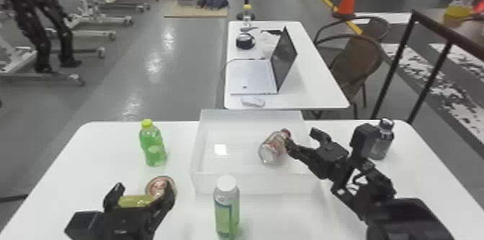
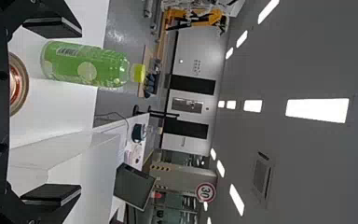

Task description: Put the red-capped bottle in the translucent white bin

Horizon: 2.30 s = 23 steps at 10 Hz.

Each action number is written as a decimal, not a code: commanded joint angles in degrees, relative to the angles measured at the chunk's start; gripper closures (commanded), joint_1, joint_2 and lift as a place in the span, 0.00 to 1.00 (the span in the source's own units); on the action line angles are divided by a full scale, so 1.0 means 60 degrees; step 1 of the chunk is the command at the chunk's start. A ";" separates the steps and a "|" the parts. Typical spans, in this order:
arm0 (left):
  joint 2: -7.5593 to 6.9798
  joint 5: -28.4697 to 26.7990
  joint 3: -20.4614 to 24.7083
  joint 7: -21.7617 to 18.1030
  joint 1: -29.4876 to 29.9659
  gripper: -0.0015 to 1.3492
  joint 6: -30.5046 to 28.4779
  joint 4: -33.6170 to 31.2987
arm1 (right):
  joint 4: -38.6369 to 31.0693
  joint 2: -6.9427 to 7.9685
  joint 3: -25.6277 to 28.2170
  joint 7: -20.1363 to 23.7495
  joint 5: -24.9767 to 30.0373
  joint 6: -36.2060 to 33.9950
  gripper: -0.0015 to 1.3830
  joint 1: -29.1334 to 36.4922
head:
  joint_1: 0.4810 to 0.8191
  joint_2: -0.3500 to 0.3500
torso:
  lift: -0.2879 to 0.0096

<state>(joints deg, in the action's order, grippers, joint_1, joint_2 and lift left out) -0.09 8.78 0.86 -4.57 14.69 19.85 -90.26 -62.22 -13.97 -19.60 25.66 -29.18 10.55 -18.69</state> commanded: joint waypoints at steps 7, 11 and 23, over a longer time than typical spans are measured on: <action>0.0039 -0.0057 0.0032 0.0000 0.0085 0.10 0.0178 0.0000 | -0.5158 0.0879 0.2695 -0.2167 0.1685 -0.0293 0.23 0.4873 | 0.20 0.50 | 0.63; 0.0039 -0.0350 0.0003 0.0000 0.0129 0.10 0.0178 -0.0044 | -0.6198 0.1084 0.3076 -0.2504 0.2066 -0.0967 0.23 0.6499 | 0.20 0.50 | 0.63; 0.0029 -0.0438 -0.0012 0.0000 0.0144 0.10 -0.0041 -0.0088 | -0.6198 0.1142 0.3076 -0.2475 0.2139 -0.1055 0.23 0.6396 | 0.20 0.50 | 0.63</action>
<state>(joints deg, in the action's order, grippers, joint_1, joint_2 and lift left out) -0.02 6.30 0.71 -4.57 15.56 19.67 -90.81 -99.52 -7.10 -1.14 10.77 -16.24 4.21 19.74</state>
